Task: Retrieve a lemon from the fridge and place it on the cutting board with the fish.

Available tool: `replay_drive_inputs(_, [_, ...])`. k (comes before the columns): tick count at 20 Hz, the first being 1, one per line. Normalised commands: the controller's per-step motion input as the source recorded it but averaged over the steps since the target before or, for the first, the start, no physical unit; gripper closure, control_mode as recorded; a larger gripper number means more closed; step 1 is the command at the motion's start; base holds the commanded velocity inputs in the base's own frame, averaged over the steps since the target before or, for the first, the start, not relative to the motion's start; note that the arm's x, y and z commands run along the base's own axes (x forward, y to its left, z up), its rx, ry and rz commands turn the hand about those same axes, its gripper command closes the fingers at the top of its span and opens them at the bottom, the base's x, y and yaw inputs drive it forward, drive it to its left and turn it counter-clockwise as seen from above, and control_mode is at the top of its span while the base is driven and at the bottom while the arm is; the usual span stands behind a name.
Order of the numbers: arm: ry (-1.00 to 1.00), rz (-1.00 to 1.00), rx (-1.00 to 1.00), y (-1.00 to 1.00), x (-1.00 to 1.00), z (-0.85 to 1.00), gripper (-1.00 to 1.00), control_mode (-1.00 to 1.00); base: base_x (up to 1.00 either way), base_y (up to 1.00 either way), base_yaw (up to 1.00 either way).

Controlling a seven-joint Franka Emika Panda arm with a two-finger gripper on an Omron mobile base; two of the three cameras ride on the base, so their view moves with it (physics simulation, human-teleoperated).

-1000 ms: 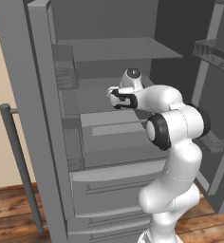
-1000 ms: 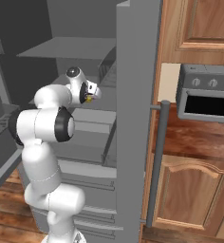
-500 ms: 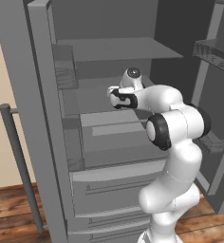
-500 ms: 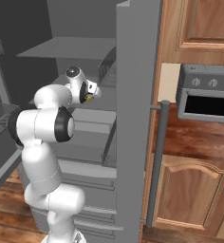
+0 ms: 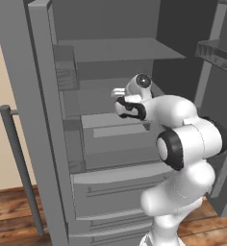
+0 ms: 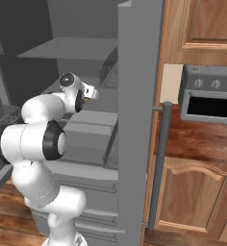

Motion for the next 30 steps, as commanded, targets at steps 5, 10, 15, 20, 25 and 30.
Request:
replay_drive_inputs(5, [0.14,0.00,0.00,-0.09,-1.00,0.77,1.00,-1.00,0.00,0.00,0.00])
replay_drive_inputs(10, [0.17,0.00,0.00,-0.07,-1.00,0.34,1.00,-1.00,0.00,0.00,0.00])
replay_drive_inputs(15, [0.21,0.00,0.00,-0.04,-1.00,0.24,1.00,-1.00,0.00,0.00,0.00])
replay_drive_inputs(20, [0.08,0.00,0.00,0.00,-1.00,0.00,1.00,-1.00,0.00,0.00,0.00])
replay_drive_inputs(25, [0.11,0.00,-0.01,0.01,-1.00,0.00,1.00,-1.00,0.00,0.00,0.00])
replay_drive_inputs(30, [0.00,0.00,-0.03,0.00,-1.00,-0.20,1.00,-1.00,0.00,0.00,0.00])
